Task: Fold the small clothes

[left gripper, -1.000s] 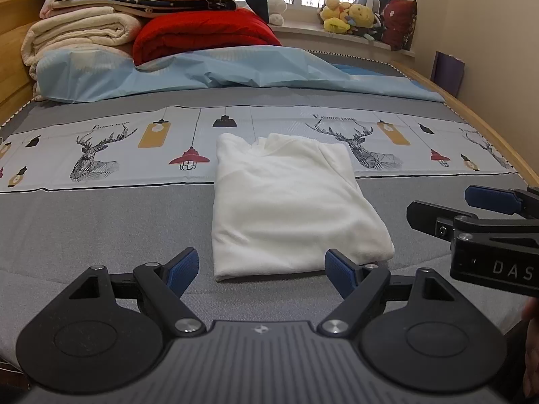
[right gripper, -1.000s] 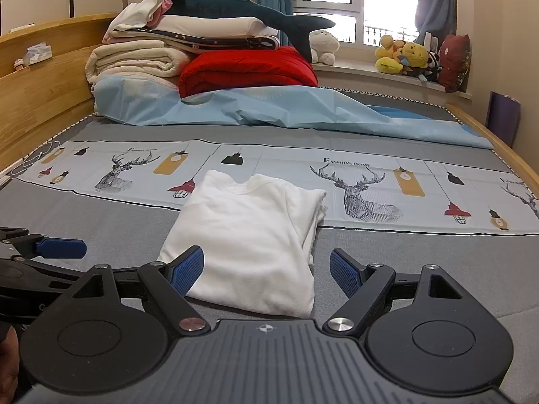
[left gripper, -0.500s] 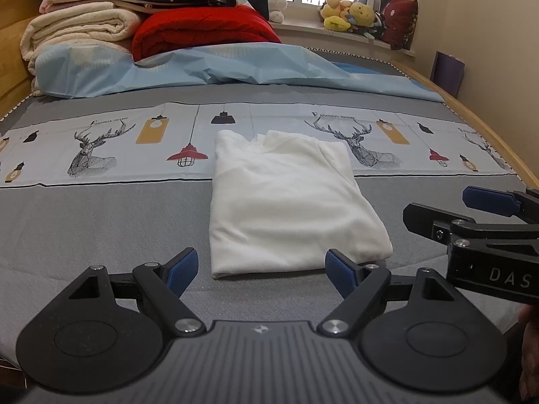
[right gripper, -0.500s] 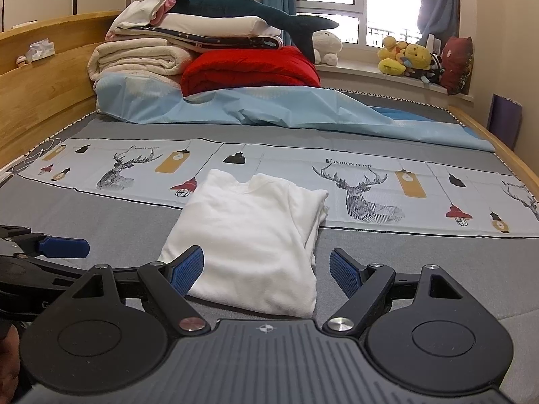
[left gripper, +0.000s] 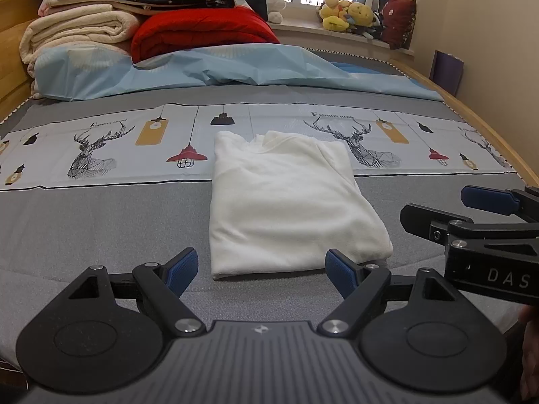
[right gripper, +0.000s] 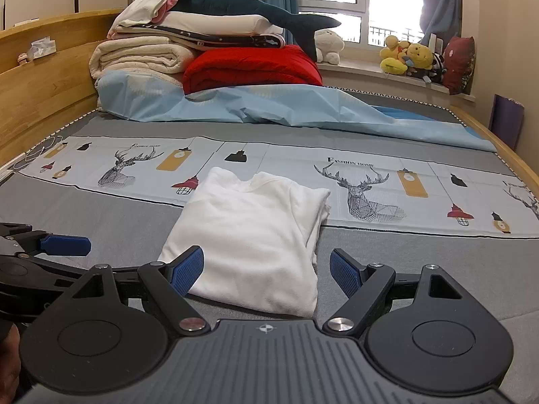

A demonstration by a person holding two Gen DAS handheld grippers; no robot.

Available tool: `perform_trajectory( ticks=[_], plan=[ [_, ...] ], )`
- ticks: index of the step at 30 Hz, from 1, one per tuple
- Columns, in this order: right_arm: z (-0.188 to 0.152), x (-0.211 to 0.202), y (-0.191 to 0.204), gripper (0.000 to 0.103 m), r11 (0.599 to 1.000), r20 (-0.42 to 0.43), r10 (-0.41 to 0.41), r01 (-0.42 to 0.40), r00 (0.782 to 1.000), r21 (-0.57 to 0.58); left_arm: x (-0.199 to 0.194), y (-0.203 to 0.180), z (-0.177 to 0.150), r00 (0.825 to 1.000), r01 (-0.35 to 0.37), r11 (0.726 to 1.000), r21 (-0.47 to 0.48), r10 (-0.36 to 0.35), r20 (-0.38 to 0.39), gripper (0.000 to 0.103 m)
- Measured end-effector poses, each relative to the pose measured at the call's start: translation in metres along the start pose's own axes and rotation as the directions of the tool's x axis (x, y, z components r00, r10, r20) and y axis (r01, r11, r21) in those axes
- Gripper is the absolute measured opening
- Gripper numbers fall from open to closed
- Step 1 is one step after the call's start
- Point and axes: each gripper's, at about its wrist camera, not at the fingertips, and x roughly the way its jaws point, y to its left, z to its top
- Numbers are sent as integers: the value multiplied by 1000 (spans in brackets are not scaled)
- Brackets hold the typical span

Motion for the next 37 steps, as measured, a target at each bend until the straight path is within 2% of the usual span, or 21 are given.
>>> perform_trajectory(
  ticks=[37],
  plan=[
    [0,0,0,83,1000,-1,2,-2,1000,0,-1,0,3,1000,-2,1000,2,2,8,86]
  ],
)
